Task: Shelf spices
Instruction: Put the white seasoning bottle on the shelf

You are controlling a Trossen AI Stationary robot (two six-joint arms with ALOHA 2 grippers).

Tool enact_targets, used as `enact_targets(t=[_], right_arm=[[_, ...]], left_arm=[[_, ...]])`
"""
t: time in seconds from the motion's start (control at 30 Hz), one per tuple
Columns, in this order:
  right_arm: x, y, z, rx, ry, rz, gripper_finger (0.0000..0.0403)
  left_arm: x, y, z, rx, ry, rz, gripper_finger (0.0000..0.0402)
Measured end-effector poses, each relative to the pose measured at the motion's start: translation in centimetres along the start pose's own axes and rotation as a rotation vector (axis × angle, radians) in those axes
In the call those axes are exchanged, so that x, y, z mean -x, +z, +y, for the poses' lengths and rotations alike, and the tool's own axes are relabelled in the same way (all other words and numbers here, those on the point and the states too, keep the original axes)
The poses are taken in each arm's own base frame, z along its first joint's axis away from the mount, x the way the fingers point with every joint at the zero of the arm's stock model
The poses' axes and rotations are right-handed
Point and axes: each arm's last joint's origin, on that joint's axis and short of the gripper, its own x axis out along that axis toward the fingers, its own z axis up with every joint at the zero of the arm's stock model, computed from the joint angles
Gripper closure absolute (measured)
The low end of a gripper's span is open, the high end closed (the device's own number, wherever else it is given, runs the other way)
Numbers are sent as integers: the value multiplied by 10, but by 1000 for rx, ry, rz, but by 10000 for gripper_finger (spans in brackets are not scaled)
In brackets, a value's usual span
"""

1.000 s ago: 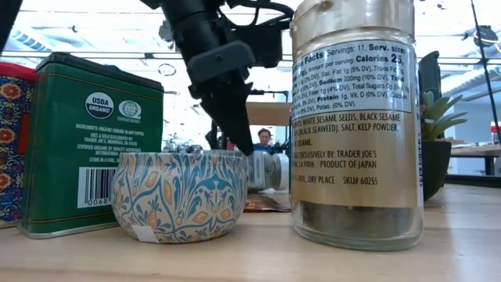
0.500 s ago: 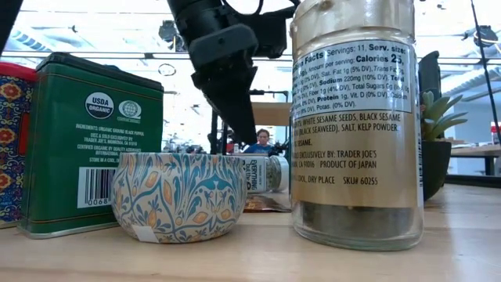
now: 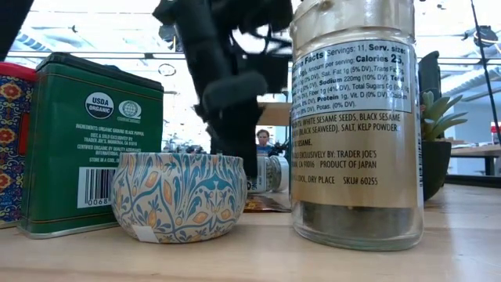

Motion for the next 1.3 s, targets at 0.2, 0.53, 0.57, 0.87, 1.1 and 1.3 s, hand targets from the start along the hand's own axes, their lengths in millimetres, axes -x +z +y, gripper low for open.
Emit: enact_targets(t=[0.2, 0.53, 0.57, 0.87, 1.1, 1.3], right_arm=[[0, 0, 0, 0, 0, 1, 145], [0, 0, 0, 8, 0, 1, 145], [0, 0, 0, 8, 0, 1, 145], [0, 0, 0, 8, 0, 1, 145], [0, 0, 0, 6, 0, 0, 145], [0, 0, 0, 4, 0, 0, 145]], left_arm=[[-19, -2, 2, 4, 5, 50, 39], [-16, -1, 5, -18, -53, 60, 168], [-17, -1, 5, -17, -60, 63, 187], [-12, 1, 6, -34, -71, 63, 203], [17, 5, 12, -34, -31, 15, 203], [47, 5, 22, -33, 67, -28, 203]])
